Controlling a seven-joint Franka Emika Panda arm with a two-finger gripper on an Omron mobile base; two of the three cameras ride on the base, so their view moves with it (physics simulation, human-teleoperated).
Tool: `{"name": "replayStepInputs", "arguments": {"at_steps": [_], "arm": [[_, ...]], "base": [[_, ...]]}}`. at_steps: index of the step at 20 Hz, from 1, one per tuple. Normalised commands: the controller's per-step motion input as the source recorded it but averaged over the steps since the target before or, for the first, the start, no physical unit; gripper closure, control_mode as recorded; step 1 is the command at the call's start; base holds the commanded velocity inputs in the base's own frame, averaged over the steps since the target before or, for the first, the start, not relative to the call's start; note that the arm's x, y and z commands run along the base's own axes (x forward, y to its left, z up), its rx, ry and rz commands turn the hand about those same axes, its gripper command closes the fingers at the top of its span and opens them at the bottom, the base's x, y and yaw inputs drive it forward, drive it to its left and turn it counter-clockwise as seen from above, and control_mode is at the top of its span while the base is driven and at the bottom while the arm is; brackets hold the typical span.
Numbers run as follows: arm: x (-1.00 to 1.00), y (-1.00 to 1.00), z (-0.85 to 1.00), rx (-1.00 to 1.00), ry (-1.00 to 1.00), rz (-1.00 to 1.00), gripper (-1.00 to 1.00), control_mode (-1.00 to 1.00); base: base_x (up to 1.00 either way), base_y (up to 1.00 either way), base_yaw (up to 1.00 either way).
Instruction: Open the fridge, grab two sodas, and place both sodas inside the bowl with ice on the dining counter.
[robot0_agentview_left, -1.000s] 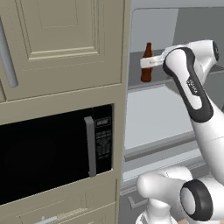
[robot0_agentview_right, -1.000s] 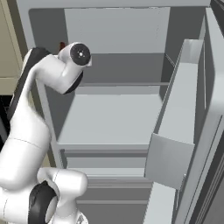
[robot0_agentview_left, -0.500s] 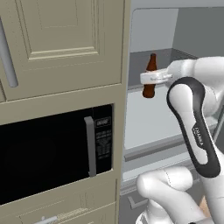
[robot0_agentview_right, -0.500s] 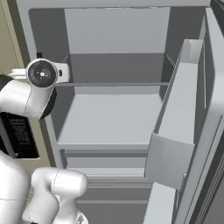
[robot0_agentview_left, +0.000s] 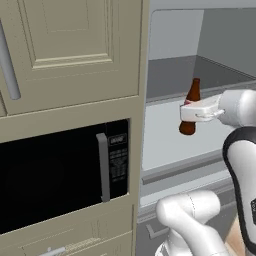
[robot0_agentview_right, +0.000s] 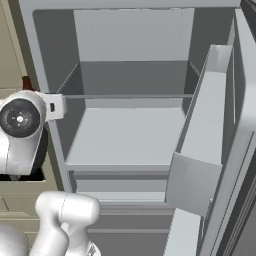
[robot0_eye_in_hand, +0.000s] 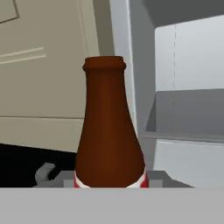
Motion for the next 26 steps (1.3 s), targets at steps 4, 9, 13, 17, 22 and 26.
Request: {"name": "replayStepInputs", "arguments": {"at_steps": [4, 9, 13, 17, 22, 26], "arm": [[-0.94, 0.3, -0.01, 0.0, 0.0, -0.05, 1.0, -1.0], [-0.96, 0.39, -0.11, 0.0, -0.05, -0.08, 1.0, -1.0], [-0.22, 0.09, -0.02, 0.0, -0.01, -0.03, 1.0, 1.0], [0.0, 0.0, 0.0, 0.0, 0.0, 0.0, 1.0, 1.0], [0.0, 0.0, 0.0, 0.0, 0.0, 0.0, 1.0, 1.0], [0.0, 0.0, 0.0, 0.0, 0.0, 0.0, 1.0, 1.0]], "base": [[0.0, 0.0, 0.0], [0.0, 0.0, 0.0], [-0.68, 0.33, -0.16], [-0.84, 0.62, -0.39], [-0.59, 0.38, -0.52], [-0.27, 0.05, -0.7]]}}
